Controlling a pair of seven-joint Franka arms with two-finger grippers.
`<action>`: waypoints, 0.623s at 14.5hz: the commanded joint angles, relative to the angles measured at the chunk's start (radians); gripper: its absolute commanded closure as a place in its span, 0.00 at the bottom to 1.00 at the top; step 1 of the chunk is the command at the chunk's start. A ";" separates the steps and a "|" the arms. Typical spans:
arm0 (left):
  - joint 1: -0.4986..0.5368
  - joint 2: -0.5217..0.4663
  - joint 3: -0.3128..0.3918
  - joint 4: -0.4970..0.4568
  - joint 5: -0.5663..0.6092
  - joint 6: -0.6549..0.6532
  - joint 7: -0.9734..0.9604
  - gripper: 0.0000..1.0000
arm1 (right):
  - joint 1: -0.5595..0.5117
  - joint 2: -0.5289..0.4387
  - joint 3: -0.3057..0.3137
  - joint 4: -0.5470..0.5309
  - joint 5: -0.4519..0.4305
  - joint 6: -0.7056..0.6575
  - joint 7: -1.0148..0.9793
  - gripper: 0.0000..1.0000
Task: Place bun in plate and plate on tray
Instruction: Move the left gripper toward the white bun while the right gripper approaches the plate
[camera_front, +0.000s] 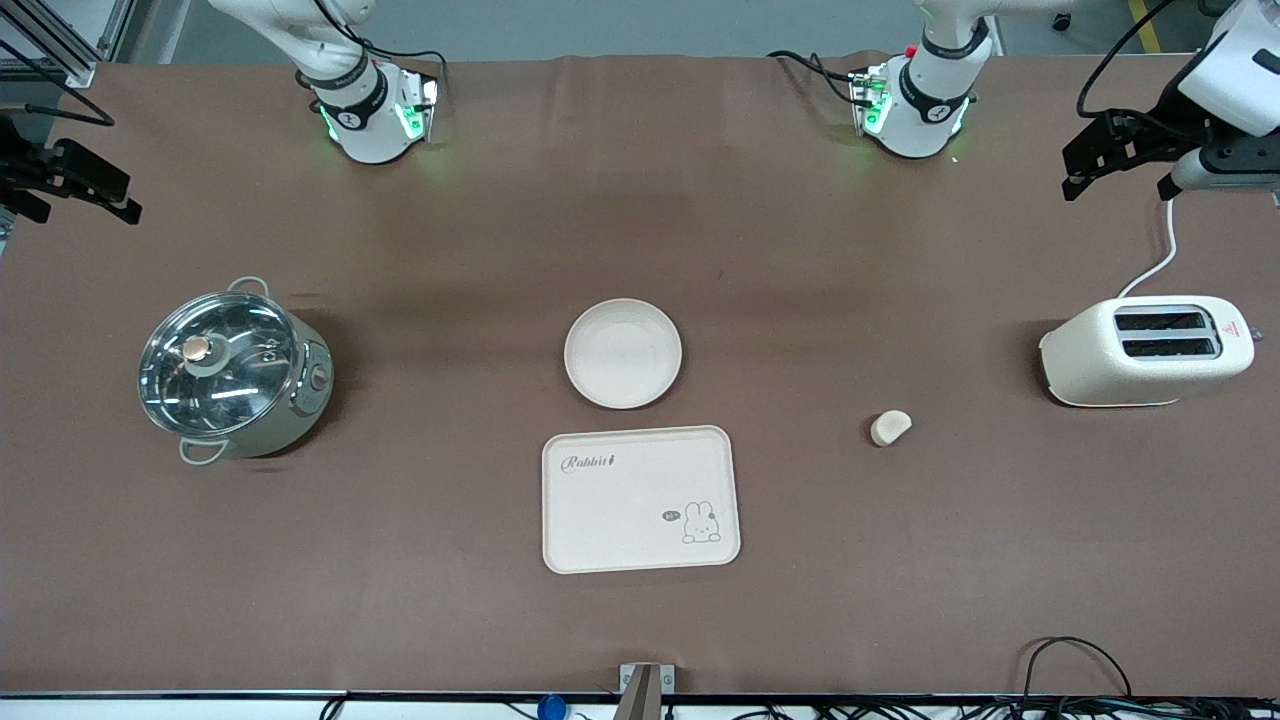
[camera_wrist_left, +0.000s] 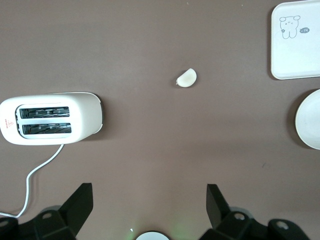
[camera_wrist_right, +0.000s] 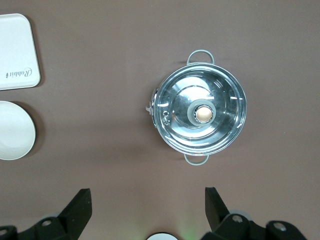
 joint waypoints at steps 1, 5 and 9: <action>0.000 0.017 0.005 0.034 0.018 -0.021 0.020 0.00 | -0.005 -0.004 0.006 -0.002 -0.003 -0.004 0.006 0.00; 0.008 0.083 0.010 0.098 0.016 -0.020 0.022 0.00 | -0.005 -0.004 0.006 -0.004 -0.003 -0.002 0.006 0.00; 0.003 0.209 0.016 0.103 0.019 0.049 -0.014 0.00 | -0.005 -0.001 0.006 -0.004 -0.002 0.004 0.006 0.00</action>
